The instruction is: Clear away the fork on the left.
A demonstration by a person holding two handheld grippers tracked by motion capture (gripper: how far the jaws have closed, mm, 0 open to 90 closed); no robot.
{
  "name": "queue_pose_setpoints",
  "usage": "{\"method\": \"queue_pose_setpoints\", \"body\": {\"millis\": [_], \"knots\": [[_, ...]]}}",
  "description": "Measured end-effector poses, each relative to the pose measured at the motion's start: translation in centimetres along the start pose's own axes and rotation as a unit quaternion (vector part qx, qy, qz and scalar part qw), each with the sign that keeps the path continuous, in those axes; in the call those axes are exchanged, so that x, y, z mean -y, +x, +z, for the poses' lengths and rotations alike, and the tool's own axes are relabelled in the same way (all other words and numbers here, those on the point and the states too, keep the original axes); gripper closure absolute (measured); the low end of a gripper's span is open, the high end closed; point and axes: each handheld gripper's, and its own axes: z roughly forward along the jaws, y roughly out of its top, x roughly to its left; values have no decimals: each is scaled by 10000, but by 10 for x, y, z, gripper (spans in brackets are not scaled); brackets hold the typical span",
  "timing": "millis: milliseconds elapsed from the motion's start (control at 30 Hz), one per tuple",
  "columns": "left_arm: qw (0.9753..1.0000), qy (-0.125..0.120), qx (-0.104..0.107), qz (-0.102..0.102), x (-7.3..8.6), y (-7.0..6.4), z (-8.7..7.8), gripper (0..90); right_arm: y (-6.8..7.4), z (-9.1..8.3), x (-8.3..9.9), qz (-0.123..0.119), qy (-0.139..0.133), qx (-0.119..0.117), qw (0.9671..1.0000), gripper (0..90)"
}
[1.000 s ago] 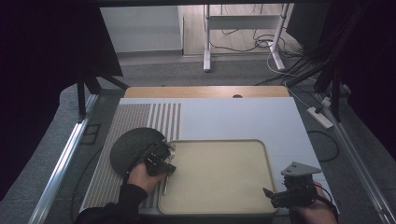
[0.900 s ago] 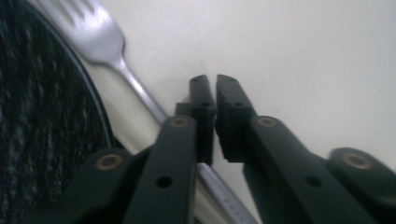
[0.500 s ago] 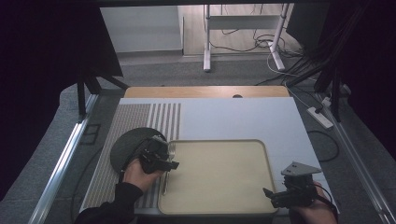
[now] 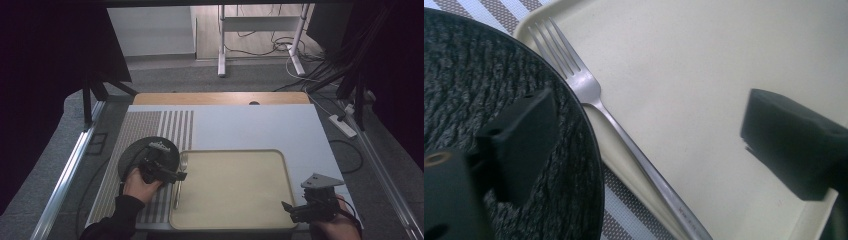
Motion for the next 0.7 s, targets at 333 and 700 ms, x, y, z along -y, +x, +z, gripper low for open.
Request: {"method": "queue_pose_setpoints", "body": {"millis": [333, 700], "knots": [[9994, -281, -164, 98, 10, 3, -13, 0, 0, 0, 0, 8, 6, 12, 10000, 0], [9987, -498, -144, 27, 26, 8, -29, 0, 0, 0, 0, 9, -4, 12, 10000, 0]]}}
